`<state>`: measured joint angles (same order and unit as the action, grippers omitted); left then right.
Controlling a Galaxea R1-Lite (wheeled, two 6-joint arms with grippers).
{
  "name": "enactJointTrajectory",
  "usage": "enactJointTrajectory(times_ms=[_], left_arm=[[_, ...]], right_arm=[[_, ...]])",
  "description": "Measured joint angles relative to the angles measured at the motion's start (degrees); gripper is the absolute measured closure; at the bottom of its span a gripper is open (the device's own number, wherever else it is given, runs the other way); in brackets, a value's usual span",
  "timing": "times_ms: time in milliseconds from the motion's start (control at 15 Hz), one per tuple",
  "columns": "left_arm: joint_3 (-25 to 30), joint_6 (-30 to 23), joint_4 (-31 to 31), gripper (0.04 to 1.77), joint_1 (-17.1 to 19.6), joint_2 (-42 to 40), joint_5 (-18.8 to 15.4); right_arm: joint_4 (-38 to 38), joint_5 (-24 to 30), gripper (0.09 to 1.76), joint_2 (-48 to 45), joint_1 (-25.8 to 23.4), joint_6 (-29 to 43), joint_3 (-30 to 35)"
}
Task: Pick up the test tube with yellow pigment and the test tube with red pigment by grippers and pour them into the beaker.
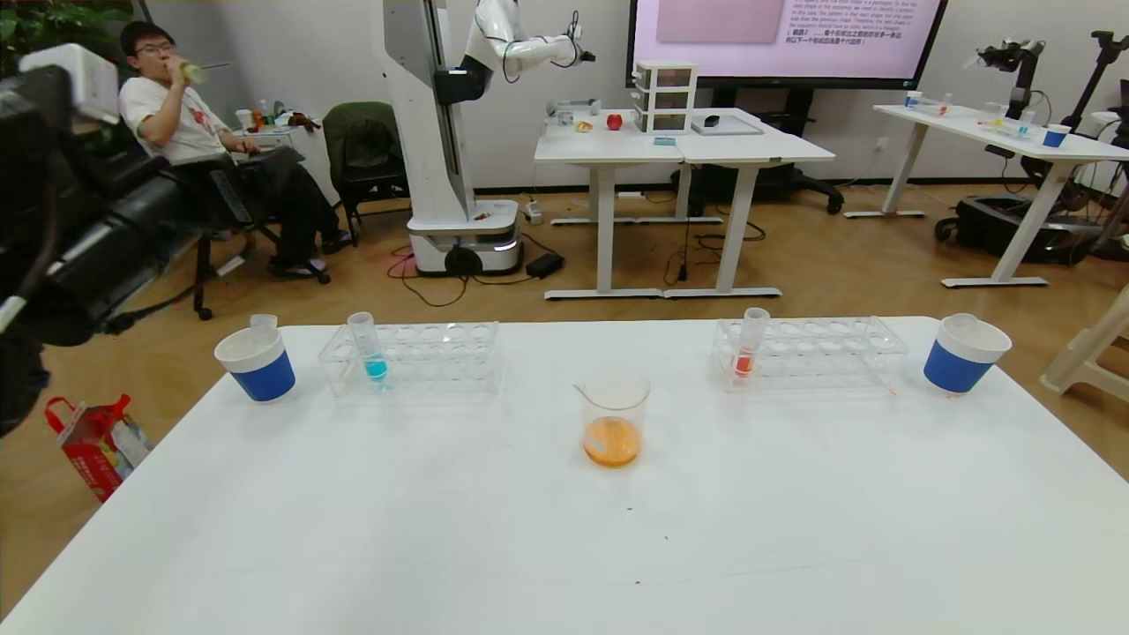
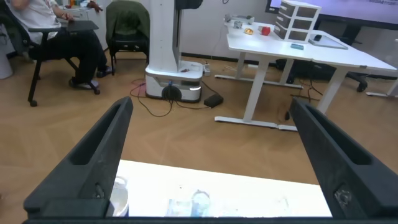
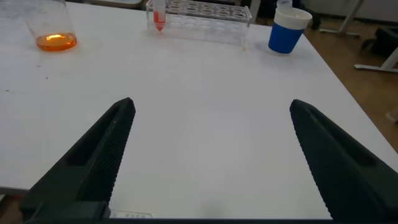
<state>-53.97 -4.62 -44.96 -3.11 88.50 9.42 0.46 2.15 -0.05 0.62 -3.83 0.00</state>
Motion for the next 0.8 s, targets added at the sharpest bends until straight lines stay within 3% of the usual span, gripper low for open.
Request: enactJointTrajectory(times_ms=[333, 533, 800], left_arm=[[10.81, 7.34, 8.61, 0.06, 0.39, -22.03, 0.46], [14.07, 10.00, 18.55, 0.06, 5.86, -34.34, 1.60], [16.54, 9.36, 28.28, 0.06, 8.67, -49.92, -1.88]], right_arm=[[-0.05, 0.00, 0.11, 0.00, 0.00, 0.00, 0.00], [-0.02, 0.02, 0.11, 0.00, 0.01, 0.00, 0.00], [-0.02, 0.02, 0.11, 0.00, -0.02, 0.00, 0.00]])
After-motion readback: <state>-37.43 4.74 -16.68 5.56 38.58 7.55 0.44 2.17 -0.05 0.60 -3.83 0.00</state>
